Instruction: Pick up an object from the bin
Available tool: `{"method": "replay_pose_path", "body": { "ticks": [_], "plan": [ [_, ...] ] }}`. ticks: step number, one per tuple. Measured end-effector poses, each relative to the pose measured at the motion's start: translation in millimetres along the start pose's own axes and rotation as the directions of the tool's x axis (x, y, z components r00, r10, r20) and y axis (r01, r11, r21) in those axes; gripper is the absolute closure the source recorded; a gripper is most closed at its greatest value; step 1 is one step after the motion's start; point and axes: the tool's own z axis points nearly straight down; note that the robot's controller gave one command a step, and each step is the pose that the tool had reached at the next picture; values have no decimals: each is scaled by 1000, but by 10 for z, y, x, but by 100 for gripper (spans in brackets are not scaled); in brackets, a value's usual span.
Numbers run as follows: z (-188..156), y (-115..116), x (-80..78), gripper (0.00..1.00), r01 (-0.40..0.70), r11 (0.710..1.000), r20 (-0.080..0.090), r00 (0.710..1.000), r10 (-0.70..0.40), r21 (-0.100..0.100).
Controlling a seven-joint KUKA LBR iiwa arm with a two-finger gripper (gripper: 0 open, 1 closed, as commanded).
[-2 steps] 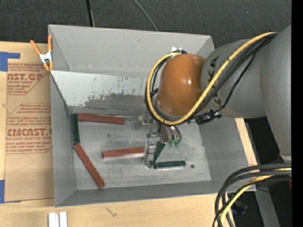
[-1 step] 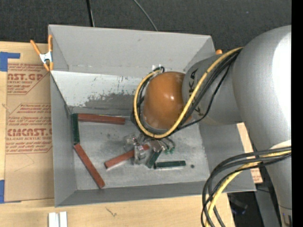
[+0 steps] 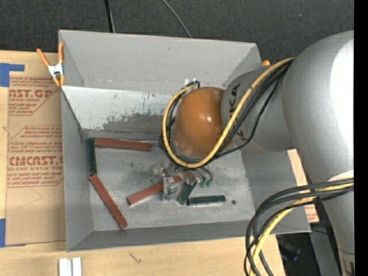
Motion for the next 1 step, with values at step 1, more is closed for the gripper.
{"method": "replay_pose_path", "body": {
  "ticks": [1],
  "plan": [
    [-1673,-235,-11,100,3,1000,8,1000,-3,3]
  ]
}}
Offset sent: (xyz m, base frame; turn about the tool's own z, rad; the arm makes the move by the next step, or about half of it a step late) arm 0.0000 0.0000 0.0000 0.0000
